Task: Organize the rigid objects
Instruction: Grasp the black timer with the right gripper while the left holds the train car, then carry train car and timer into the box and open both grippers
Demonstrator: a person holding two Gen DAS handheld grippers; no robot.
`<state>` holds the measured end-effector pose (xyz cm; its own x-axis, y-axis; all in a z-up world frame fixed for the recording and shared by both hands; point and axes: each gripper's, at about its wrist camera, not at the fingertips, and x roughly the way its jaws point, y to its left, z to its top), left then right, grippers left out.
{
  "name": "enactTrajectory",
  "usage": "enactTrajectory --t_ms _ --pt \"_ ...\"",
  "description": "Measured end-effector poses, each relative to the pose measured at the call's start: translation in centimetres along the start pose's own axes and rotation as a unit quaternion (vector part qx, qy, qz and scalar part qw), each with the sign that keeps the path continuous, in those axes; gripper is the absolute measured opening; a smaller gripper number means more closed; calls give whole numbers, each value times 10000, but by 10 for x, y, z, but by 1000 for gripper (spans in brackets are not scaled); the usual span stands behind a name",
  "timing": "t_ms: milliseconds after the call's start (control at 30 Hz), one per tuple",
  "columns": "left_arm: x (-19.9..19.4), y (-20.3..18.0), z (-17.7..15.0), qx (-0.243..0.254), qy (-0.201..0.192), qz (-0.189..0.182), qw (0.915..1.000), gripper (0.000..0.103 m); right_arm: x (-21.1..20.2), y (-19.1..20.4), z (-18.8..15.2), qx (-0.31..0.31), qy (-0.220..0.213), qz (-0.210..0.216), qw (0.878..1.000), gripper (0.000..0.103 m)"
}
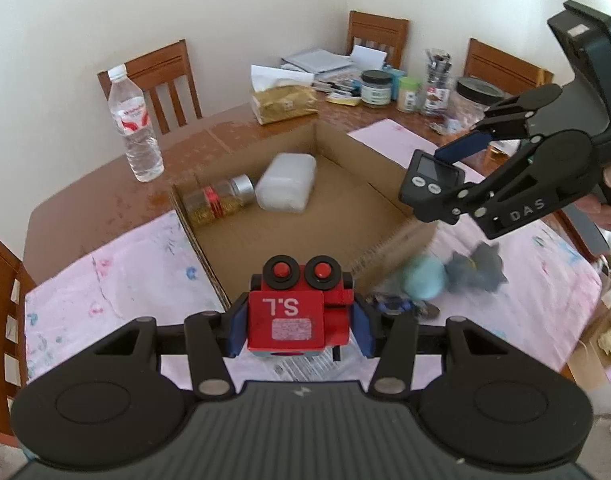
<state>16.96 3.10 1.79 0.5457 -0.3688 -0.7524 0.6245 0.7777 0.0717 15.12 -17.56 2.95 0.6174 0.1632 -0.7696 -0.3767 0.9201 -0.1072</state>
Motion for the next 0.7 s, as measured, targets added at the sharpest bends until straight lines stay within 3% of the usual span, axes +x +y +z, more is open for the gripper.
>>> enactTrajectory --t_ms 600,633,700 --pt "56 22 45 -497 97 322 9982 51 89 -38 9 8 643 255 9976 74" --pt "58 23 46 -514 105 323 9981 51 91 -39 9 25 649 284 9975 75" --pt "64 25 50 -537 132 319 9980 51 92 -43 11 88 571 363 9977 89"
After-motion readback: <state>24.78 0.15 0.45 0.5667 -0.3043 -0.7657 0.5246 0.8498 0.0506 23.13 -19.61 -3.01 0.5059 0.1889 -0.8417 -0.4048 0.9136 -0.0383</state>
